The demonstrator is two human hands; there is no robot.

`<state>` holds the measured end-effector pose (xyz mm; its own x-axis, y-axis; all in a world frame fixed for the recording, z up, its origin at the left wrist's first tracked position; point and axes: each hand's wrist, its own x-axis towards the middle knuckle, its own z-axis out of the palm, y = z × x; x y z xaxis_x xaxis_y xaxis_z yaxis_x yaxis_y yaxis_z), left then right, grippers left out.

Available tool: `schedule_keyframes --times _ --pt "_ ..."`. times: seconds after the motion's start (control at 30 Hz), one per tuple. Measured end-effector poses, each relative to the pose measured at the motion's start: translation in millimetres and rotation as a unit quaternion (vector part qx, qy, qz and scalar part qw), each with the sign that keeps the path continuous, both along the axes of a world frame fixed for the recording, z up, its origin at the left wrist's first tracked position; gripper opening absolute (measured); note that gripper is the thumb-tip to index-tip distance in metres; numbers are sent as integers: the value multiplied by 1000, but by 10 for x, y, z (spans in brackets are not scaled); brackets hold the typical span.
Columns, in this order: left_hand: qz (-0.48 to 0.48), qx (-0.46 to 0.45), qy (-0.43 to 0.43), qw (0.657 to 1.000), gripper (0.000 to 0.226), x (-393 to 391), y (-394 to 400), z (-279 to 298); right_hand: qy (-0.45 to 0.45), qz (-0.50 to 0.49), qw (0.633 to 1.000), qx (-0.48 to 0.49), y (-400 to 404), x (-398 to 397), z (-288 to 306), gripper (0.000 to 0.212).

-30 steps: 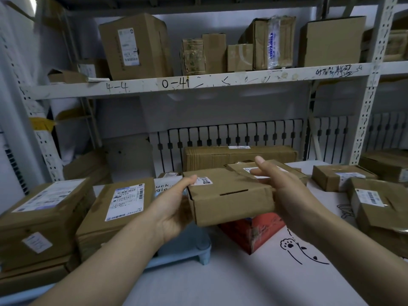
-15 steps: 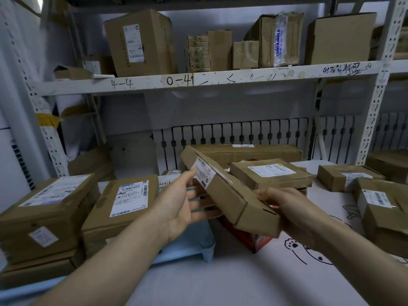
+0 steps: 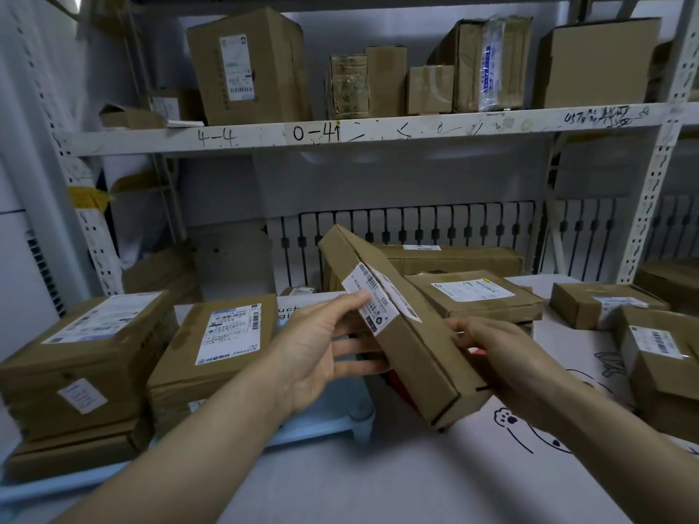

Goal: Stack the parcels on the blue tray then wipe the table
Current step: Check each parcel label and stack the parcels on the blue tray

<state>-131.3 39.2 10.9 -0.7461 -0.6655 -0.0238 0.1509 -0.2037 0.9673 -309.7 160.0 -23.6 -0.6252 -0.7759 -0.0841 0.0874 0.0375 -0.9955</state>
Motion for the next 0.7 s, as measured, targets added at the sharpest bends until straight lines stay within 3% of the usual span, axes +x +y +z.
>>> schedule_keyframes --times 0.4,0.53,0.7 --pt "43 -56 -49 996 53 42 -43 15 18 -45 999 0 -6 87 98 30" --pt "71 -77 -49 993 33 31 -67 30 24 -40 999 -6 6 91 126 29" --pt "99 -169 -39 980 37 46 -8 120 33 -50 998 -35 12 76 158 19"
